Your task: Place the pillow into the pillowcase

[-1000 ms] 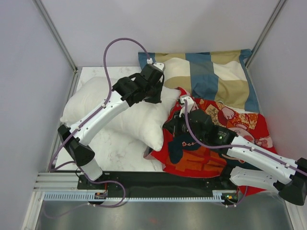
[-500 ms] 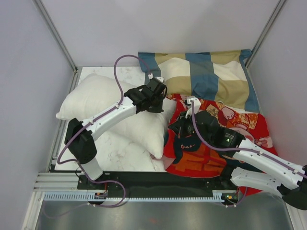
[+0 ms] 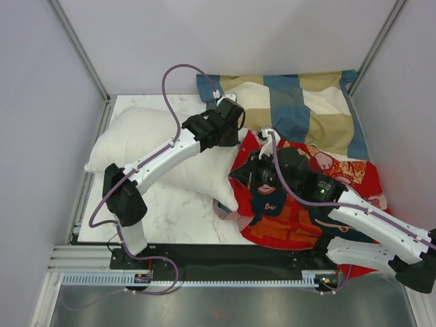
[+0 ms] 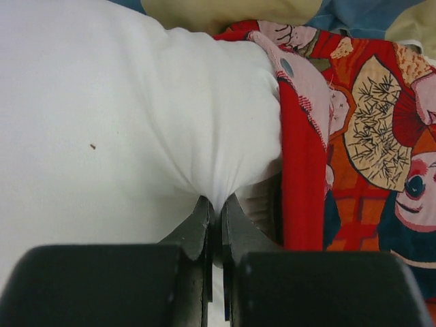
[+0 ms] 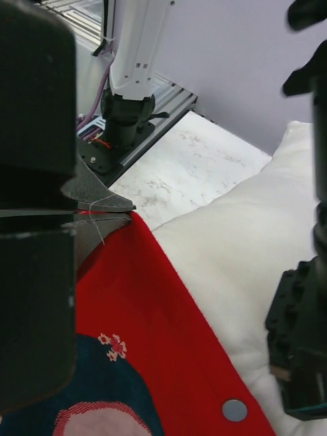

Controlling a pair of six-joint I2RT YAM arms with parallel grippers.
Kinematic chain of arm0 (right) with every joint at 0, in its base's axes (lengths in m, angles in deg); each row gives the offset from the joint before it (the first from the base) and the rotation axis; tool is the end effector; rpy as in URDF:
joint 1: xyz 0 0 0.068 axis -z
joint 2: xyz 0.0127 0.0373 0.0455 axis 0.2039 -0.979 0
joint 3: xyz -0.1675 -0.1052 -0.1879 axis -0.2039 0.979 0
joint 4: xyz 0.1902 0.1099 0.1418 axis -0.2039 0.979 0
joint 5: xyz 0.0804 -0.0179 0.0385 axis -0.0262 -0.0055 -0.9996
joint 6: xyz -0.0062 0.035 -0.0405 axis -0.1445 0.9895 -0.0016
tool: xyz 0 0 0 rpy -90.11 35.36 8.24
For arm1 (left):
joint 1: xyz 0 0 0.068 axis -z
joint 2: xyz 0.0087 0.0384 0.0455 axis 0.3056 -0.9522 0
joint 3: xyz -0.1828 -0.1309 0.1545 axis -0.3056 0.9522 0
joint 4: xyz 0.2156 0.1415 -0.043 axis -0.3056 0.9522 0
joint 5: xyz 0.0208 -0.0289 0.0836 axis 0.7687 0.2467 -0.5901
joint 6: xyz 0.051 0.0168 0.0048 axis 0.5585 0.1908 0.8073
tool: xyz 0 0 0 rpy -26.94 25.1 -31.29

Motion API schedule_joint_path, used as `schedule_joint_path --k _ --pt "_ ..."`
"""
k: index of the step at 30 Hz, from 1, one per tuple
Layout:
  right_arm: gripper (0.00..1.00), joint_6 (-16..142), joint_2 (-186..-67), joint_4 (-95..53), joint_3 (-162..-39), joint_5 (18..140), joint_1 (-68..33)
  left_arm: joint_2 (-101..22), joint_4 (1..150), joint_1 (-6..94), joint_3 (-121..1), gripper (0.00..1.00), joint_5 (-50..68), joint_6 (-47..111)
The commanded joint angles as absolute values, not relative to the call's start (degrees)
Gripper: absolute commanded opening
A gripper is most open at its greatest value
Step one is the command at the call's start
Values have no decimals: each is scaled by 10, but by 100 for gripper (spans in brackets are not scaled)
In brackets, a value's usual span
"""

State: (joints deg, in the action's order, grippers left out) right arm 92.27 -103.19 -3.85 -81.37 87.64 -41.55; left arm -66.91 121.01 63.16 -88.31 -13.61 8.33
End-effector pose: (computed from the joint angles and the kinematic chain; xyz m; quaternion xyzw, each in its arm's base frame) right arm 0.1374 0.1833 0.3545 -0.1168 0.8083 0.4004 0.4157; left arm 0.2880 -0.2790 0.3439 0.0378 0.9197 -0.1528 0.3597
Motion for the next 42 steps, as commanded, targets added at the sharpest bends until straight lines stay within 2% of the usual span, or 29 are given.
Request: schedule_joint_path --k 1,5,8,12,14,18,21,22,23,25,26,29,30,31,36,38,41,42 --pt "0 949 -1029 -56 -854 846 -418 -685 1128 669 -884 2 -206 34" --pt "0 960 -1045 -57 -870 834 -418 -693 1102 681 -852 2 -255 20" --pt "0 956 -1021 -52 -877 862 -415 -675 1077 682 -804 2 -243 3" --pt "0 948 -1009 -21 -894 889 -382 -607 968 692 -650 2 -187 -27" --pt "0 948 -1012 -21 -889 879 -370 -588 947 691 -635 13 -175 -20" --pt "0 945 -1009 -14 -859 872 -369 -551 1007 652 -659 67 -146 38" --pt "0 947 -987 -13 -814 883 -369 -487 1049 613 -659 79 -103 82" --pt "0 946 -984 -14 -804 885 -370 -473 1067 609 -664 80 -97 94" --pt "0 946 -978 -13 -787 890 -369 -457 1115 607 -670 90 -94 107" --pt "0 946 -974 -13 -774 894 -368 -409 1155 607 -670 94 -75 135" --pt "0 945 -973 -13 -766 894 -368 -389 1174 607 -658 99 -62 138" --pt "0 942 -977 -13 -758 899 -368 -296 1207 607 -563 100 -33 115" --pt "0 941 -980 -14 -757 900 -367 -237 1218 607 -460 100 -18 72" --pt "0 941 -983 -14 -757 900 -367 -219 1218 607 -459 100 -17 71" --pt "0 944 -993 -31 -754 889 -367 -183 1158 616 -336 100 1 21" --pt "0 950 -1005 -39 -757 879 -367 -205 1081 618 -313 100 36 7" --pt "0 953 -1024 -48 -771 844 -367 -264 971 642 -309 88 27 -16" --pt "0 955 -1028 -51 -773 837 -367 -280 948 659 -313 76 16 -21"
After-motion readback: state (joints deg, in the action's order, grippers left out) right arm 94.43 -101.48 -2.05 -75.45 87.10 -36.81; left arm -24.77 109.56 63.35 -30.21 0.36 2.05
